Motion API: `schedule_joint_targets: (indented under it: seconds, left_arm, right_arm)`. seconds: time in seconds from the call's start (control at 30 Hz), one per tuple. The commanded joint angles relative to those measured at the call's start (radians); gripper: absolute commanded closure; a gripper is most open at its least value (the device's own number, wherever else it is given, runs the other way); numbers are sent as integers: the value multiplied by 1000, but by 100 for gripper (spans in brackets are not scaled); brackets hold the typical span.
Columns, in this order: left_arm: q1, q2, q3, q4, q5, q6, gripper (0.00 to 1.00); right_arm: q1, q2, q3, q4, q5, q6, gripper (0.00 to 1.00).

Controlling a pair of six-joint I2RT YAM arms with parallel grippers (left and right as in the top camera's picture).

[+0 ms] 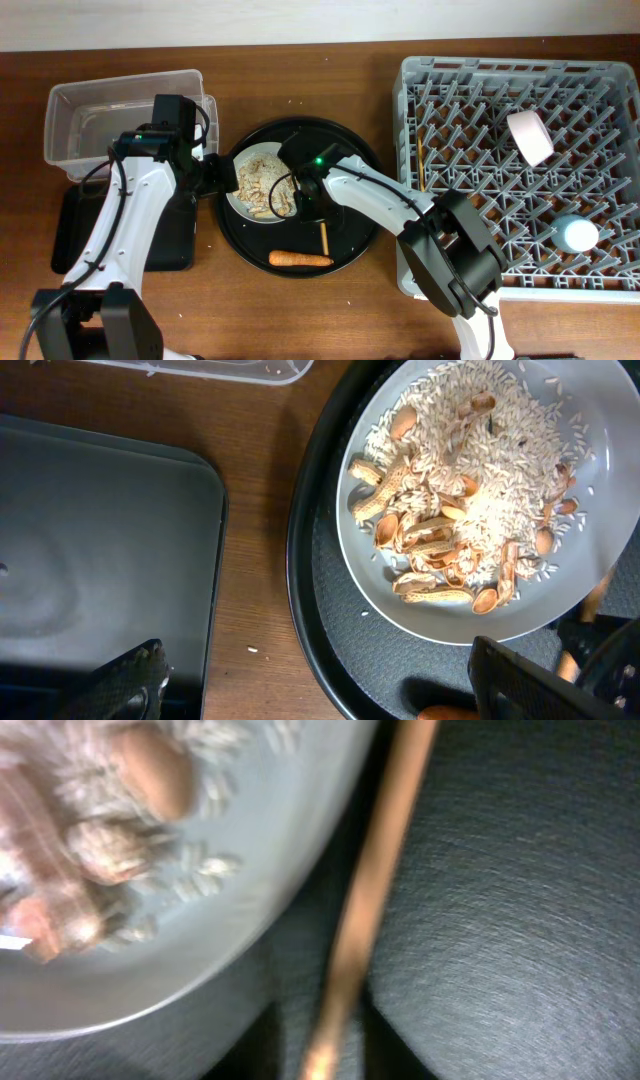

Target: Sort waste into correct bins and load items into the dishwasher rack

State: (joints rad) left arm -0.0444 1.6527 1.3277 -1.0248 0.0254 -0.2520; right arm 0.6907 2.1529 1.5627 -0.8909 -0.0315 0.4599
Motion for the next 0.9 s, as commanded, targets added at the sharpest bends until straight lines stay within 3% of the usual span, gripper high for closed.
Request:
schedule_joint_targets:
  seconds: [0.0, 0.1, 0.33, 0.57, 0.7, 0.87]
  left_arm:
    - [4, -23, 7, 2, -4, -5, 5]
    - [4, -23, 7, 2, -4, -5, 5]
    - [3, -23, 7, 2, -3, -5, 5]
    - [3, -23, 7, 2, -3, -5, 4]
    - [3, -23, 7, 3, -3, -6, 4]
    - [3, -23, 7, 2, 8, -6, 4]
  right_arm:
    - [2, 44, -9, -8, 90, 58, 87]
    - [2, 43, -8, -10, 93, 58, 96]
    - [-64, -73, 71, -95, 97, -1, 96]
    - [-266, -327, 123, -287, 97, -130, 96]
    - [-378, -357, 122, -394, 99, -176, 96]
    - [-433, -344, -29, -325, 93, -175, 96]
